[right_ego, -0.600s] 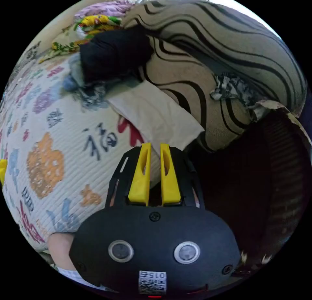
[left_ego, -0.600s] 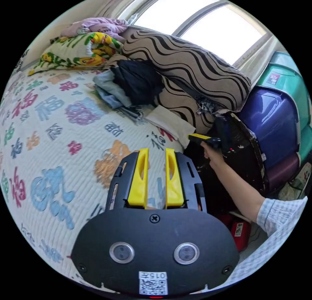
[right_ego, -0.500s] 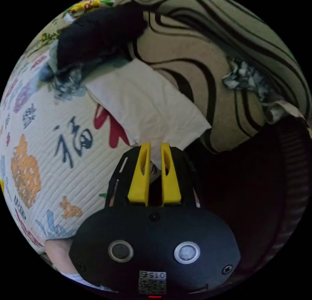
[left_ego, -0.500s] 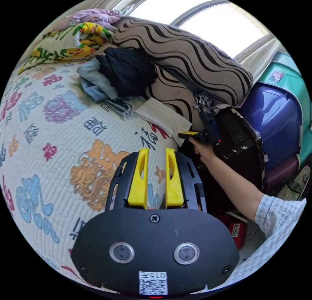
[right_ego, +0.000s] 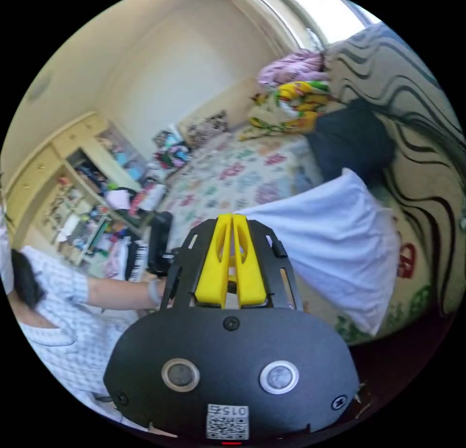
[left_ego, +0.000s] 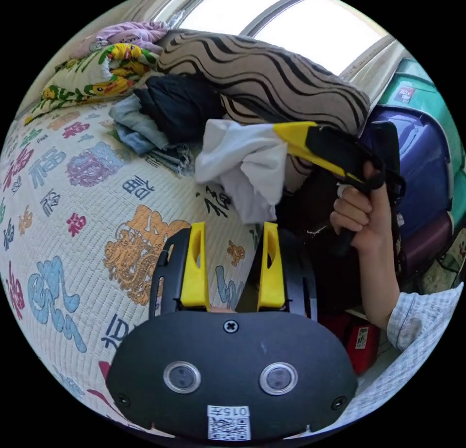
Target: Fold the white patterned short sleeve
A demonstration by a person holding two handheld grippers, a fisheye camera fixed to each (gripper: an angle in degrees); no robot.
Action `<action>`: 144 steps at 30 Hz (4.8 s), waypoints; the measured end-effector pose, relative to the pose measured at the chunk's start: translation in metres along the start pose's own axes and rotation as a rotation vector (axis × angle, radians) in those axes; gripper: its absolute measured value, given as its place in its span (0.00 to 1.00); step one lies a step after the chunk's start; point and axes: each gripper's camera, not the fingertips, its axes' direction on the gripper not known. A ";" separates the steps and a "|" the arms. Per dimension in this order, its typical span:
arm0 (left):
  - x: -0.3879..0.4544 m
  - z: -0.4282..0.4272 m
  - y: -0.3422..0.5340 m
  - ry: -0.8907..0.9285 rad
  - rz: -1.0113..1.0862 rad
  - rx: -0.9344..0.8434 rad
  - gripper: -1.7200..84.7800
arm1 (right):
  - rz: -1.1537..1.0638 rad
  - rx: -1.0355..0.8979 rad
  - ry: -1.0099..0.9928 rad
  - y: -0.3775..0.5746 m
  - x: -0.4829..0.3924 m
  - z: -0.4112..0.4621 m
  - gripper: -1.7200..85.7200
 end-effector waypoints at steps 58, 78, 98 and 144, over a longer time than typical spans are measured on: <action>0.108 -0.820 0.106 -0.424 0.037 0.874 0.01 | -0.783 0.087 0.298 -0.016 -0.665 0.096 0.01; -0.027 -0.734 0.004 -0.253 -0.108 0.503 0.02 | -0.409 -0.211 0.294 0.041 -0.467 0.226 0.01; -0.143 -0.564 0.284 -0.519 -0.442 -0.028 0.12 | -0.776 -0.760 0.199 0.181 -0.344 0.567 0.11; -0.092 -0.419 0.208 -0.325 -0.069 -0.316 0.02 | -0.230 -0.698 0.223 0.125 -0.240 0.427 0.01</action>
